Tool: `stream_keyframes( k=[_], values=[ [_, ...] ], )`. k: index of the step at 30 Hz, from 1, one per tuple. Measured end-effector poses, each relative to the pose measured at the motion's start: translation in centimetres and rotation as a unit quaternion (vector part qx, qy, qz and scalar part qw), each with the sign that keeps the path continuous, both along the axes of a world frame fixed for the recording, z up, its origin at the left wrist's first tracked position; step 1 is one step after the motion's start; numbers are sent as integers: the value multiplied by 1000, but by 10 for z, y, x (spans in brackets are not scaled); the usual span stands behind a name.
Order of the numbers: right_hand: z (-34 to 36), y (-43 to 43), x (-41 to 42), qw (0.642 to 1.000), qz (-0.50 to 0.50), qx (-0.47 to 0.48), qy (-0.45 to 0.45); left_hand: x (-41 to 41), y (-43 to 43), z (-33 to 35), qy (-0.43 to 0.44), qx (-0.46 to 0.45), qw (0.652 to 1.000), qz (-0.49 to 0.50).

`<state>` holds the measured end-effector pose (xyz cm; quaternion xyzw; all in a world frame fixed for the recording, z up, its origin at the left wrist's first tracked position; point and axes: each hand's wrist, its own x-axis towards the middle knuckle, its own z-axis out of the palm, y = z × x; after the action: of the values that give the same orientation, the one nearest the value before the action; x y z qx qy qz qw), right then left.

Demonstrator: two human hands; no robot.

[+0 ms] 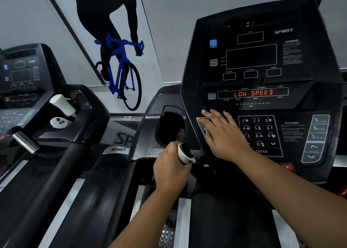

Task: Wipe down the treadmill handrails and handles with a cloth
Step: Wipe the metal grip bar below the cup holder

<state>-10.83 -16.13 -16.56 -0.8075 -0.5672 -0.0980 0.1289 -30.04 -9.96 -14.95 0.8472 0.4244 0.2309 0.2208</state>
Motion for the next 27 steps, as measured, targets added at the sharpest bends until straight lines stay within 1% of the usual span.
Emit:
stream_keyframes(
  k=[2,4,7,9,10,12,14,15,17,19,21,23,24,27],
  values=[
    [0,0,0,1000,-1,-1,-2,-1,9,3,14,-43,999,-23],
    [0,0,-1,1000,-1,-1,-3,-1,23,7,13,-143,987,-74],
    [1,1,0,1000,-4,2,-3,2,43,20,22,-284,943,-174],
    [1,1,0,1000,-4,8,0,7,54,30,59,-345,904,-244],
    [2,1,0,1000,-4,11,1,9,59,35,75,-362,888,-272],
    [2,1,0,1000,-5,13,3,13,62,40,76,-379,867,-315],
    [1,2,0,1000,-5,11,7,13,61,41,60,-383,862,-327],
    [1,2,0,1000,-6,11,6,13,58,40,47,-374,867,-325],
    [1,2,1,1000,-7,12,3,12,51,37,11,-343,889,-302],
    [1,2,2,1000,-6,13,1,11,42,30,-43,-307,916,-256],
    [1,2,2,1000,-5,14,1,11,32,19,-83,-251,944,-199],
    [0,2,1,1000,-2,15,0,11,24,10,-96,-147,972,-157],
    [-1,1,1,1000,-1,15,0,12,21,5,-101,-87,980,-150],
    [-2,1,2,1000,2,9,0,10,16,-3,-137,51,976,-162]
  ],
)
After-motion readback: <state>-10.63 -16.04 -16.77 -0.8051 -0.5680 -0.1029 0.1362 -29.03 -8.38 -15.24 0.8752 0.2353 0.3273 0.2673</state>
